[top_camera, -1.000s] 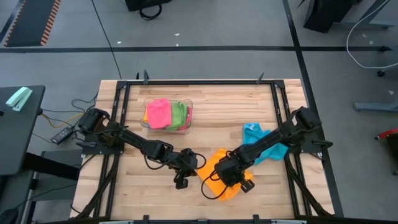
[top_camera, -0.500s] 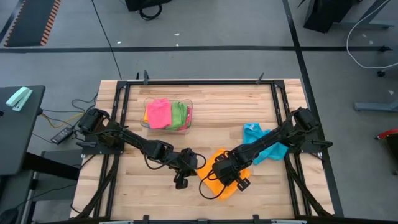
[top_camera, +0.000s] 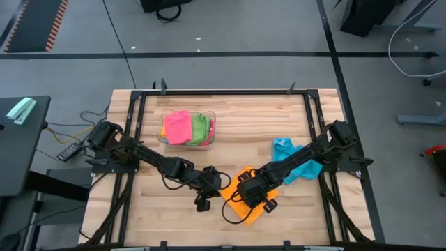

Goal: Fold microfiber towels
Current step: Fold the orange microfiber towel

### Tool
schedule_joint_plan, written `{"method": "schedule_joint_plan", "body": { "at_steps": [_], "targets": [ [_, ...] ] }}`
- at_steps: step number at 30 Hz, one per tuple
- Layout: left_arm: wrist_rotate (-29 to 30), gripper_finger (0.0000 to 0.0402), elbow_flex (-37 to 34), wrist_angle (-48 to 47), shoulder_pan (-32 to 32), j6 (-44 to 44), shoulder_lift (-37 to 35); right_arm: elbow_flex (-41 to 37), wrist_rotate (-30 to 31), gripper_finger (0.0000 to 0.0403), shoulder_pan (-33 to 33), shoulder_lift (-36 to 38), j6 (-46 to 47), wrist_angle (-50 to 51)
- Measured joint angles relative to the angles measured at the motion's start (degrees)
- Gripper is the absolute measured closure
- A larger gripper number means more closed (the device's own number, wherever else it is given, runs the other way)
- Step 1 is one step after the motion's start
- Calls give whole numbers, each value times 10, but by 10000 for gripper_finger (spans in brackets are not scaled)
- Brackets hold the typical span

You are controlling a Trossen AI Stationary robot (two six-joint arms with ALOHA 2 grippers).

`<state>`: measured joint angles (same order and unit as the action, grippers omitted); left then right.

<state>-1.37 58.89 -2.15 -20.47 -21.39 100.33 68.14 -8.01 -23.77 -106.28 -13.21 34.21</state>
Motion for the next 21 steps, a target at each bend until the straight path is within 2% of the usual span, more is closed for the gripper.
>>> {"method": "schedule_joint_plan", "body": {
  "at_steps": [11, 16, 21],
  "targets": [
    [0, 380, 0, 0, 0, -5, 0, 4, 52, 256, -4, 0, 12, 7],
    [0, 385, 0, 0, 0, -5, 0, 42, 79, 244, -13, 0, 28, 56],
    [0, 378, 0, -1, 0, -4, 0, 64, 135, 245, -49, 1, 16, 48]
  ]
}}
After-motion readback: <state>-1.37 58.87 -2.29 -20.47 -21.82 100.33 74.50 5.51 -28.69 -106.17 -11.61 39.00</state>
